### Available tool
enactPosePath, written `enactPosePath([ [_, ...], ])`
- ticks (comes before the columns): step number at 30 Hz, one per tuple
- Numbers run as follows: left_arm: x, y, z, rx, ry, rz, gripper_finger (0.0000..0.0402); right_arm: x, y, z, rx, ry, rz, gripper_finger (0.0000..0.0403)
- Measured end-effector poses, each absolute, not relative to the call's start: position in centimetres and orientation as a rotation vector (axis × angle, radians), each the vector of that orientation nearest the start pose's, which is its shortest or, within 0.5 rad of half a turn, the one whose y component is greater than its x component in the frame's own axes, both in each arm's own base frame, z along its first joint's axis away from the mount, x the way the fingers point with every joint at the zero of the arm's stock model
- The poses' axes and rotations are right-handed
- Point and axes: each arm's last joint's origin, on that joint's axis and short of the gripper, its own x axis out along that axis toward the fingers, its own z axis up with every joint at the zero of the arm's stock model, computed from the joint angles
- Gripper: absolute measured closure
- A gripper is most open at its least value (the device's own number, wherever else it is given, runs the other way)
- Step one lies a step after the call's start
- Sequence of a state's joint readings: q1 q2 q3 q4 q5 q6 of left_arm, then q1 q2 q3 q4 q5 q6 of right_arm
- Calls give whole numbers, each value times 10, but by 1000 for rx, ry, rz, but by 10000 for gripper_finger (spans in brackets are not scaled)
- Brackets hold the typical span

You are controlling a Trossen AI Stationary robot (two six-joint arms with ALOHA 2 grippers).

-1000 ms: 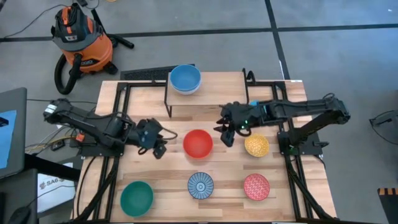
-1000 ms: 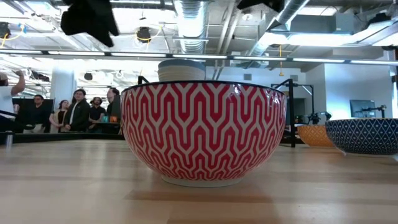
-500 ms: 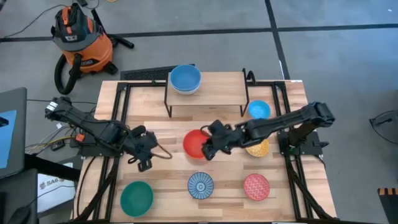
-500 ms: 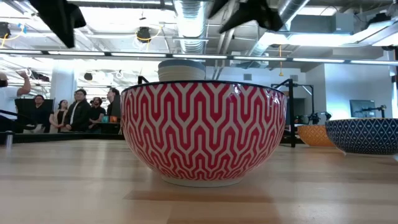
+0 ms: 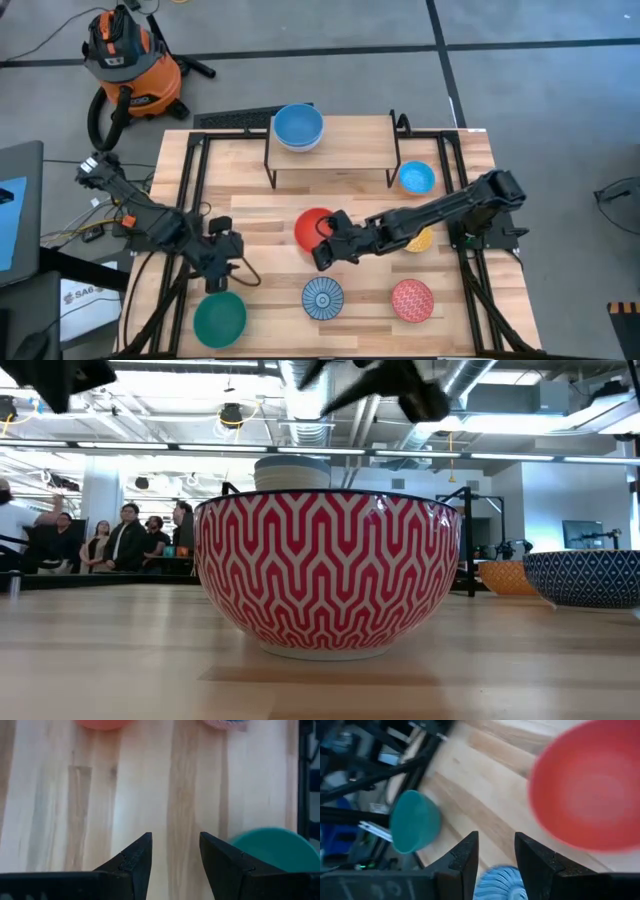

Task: Place and stack bowls onto a shelf
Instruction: Stack the green bowl on top of the blue bowl on the shelf

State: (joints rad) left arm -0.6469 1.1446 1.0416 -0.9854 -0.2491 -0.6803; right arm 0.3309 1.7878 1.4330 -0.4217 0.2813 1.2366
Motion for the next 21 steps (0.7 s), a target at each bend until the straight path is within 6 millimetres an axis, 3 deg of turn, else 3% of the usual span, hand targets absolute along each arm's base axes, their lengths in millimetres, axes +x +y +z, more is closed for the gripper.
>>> enactPosePath([
  [5,158,-131,293,-122,1046,-64,253,395,128,254,966,600,-320,250],
  [13,145,-145,293,-129,1044,-94,253,406,131,247,980,564,-293,251],
  [18,143,-147,293,-108,1024,-87,253,438,141,225,982,562,-181,251],
  [21,142,-147,293,-122,1026,-66,253,459,143,227,973,532,-138,251],
])
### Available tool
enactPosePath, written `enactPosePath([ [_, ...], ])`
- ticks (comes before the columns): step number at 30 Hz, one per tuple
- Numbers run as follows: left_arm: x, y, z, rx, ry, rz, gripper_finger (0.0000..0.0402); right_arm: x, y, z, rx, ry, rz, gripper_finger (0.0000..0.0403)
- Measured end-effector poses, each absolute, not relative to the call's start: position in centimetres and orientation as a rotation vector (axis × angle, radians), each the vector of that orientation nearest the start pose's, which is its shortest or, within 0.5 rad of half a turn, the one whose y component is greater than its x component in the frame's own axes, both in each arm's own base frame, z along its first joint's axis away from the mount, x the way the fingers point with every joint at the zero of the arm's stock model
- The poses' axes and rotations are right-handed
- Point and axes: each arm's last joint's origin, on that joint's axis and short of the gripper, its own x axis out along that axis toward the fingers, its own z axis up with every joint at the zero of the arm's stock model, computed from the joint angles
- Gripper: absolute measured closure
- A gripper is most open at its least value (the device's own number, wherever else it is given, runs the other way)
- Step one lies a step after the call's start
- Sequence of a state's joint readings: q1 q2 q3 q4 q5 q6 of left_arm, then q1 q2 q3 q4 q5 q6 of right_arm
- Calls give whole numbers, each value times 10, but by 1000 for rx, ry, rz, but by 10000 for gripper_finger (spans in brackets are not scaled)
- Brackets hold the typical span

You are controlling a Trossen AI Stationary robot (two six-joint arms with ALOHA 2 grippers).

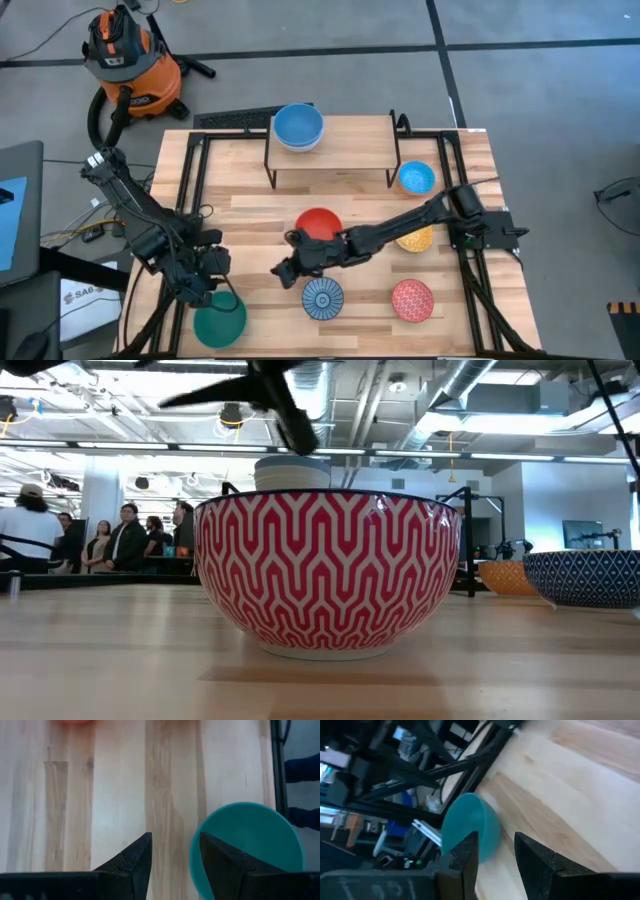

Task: Place and stack bowls onto a shelf
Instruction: Stack the green bowl on top of the blue bowl on the shelf

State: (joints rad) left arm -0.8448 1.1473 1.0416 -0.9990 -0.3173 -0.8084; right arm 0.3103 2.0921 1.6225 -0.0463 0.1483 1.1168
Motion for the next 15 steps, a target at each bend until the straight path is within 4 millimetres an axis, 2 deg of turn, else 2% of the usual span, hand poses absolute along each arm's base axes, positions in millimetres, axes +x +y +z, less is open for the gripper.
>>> enactPosePath([
  [5,141,-148,292,-155,1065,-86,253,481,139,234,921,492,-95,251],
  [10,138,-151,291,-191,1090,-109,253,484,131,231,841,494,-96,251],
  [15,135,-153,270,-210,1160,-129,253,485,129,231,781,490,-82,250],
])
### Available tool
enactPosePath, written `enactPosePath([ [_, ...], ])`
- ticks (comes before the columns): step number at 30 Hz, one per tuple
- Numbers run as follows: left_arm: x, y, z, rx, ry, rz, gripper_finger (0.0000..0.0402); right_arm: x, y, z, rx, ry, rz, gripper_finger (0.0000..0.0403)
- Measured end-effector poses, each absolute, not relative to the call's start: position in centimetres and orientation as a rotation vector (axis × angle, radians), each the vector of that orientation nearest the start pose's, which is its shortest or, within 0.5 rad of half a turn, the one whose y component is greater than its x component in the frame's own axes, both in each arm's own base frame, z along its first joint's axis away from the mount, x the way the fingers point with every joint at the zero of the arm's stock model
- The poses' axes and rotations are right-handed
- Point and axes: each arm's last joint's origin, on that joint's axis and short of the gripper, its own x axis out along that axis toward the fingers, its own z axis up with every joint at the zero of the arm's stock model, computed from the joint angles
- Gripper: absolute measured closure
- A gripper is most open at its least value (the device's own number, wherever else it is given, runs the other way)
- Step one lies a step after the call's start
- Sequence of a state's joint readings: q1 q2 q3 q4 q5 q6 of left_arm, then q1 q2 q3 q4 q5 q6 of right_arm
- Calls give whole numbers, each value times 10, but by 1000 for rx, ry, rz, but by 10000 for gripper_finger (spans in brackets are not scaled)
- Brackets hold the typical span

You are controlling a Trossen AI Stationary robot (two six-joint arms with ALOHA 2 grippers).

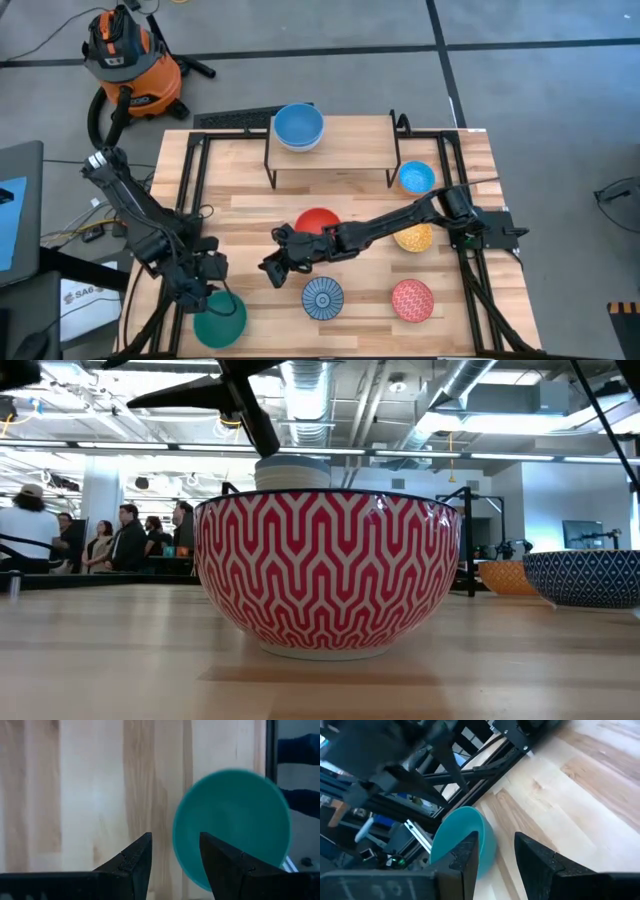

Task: Place and stack bowls onto a shelf
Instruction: Stack the green bowl on top of the blue bowl on the shelf

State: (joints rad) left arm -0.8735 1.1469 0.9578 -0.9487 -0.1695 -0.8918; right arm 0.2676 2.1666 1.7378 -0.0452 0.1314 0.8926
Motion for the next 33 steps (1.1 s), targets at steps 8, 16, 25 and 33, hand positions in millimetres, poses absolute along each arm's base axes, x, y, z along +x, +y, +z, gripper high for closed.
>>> enactPosePath([
  [8,132,-153,235,-232,1212,-145,253,485,128,230,728,477,-103,243],
  [16,132,-155,209,-308,1207,-190,253,485,128,230,716,472,-115,243],
  [25,127,-149,188,-337,1238,-141,270,485,125,230,703,470,-120,243],
  [33,127,-150,175,-411,1214,-186,367,484,123,233,684,452,-141,243],
])
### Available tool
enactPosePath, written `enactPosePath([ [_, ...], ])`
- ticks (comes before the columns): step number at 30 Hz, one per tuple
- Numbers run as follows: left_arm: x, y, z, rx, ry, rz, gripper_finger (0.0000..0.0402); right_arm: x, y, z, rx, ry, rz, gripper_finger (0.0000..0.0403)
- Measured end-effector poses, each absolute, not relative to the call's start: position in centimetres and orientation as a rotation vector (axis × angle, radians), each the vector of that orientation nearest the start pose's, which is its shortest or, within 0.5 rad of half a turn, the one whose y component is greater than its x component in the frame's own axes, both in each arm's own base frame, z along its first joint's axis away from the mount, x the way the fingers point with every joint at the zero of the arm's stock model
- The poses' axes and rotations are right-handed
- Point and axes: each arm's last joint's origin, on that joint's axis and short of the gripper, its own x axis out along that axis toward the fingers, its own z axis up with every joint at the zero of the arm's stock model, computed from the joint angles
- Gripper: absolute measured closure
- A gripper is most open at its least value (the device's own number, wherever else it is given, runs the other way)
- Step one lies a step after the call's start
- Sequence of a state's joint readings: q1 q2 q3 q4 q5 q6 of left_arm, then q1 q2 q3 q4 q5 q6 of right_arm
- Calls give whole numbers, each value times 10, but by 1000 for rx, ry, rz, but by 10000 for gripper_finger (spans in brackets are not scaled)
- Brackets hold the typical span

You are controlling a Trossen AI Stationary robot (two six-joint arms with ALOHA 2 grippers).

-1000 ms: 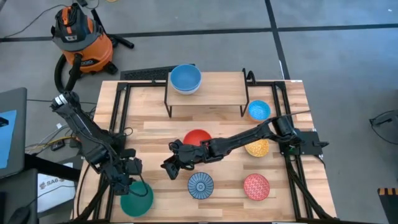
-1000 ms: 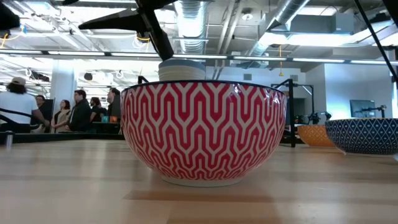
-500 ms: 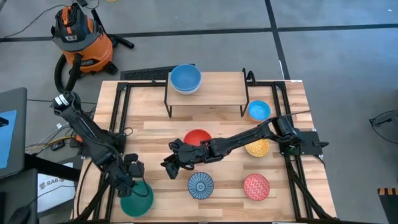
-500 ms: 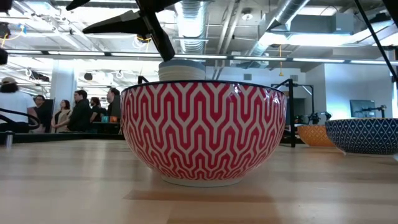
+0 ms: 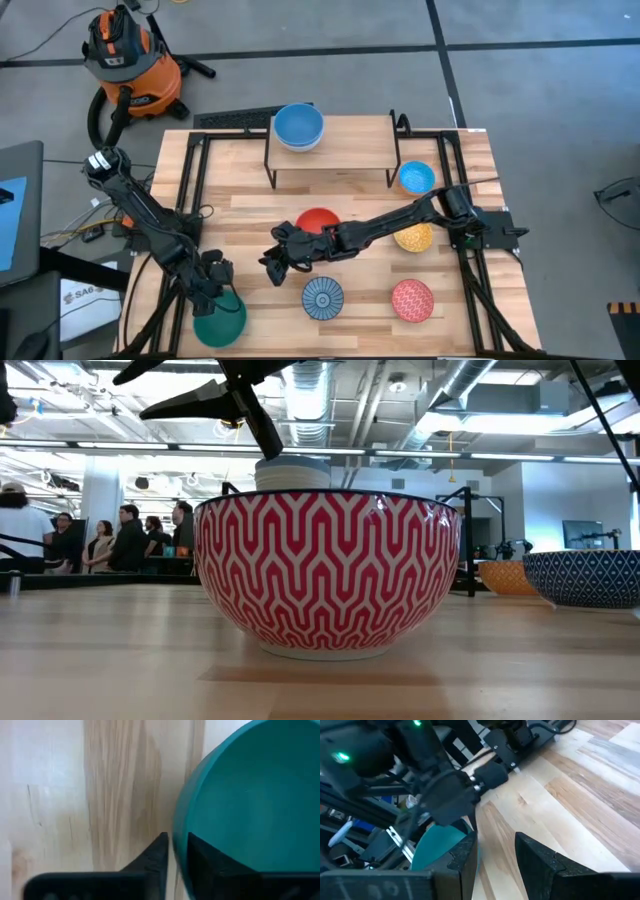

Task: Place and stack bowls onto a shelf
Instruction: Stack the green bowl on top of the blue bowl on the shelf

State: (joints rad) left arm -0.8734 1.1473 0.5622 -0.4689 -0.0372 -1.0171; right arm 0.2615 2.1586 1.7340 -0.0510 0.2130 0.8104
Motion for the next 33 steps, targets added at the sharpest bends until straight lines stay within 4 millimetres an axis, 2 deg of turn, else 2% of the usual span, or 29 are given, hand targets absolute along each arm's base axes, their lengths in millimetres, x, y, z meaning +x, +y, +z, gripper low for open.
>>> enactPosePath([
  [3,125,-148,171,-424,1230,-158,395,484,123,235,685,448,-140,243],
  [9,126,-147,173,-445,1215,-111,401,474,122,256,664,453,-138,243],
  [13,131,-146,185,-442,1179,-32,401,467,119,267,638,454,-155,243],
  [17,139,-139,208,-394,1143,81,401,457,115,287,607,449,-153,243],
  [20,148,-132,233,-352,1087,162,401,449,110,298,563,460,-163,243],
  [24,160,-115,268,-329,973,320,401,432,97,325,496,444,-194,243],
  [29,182,-91,300,-386,747,505,401,406,78,356,294,457,-263,243],
  [33,203,-72,314,-422,563,608,401,382,59,396,117,430,-275,243],
])
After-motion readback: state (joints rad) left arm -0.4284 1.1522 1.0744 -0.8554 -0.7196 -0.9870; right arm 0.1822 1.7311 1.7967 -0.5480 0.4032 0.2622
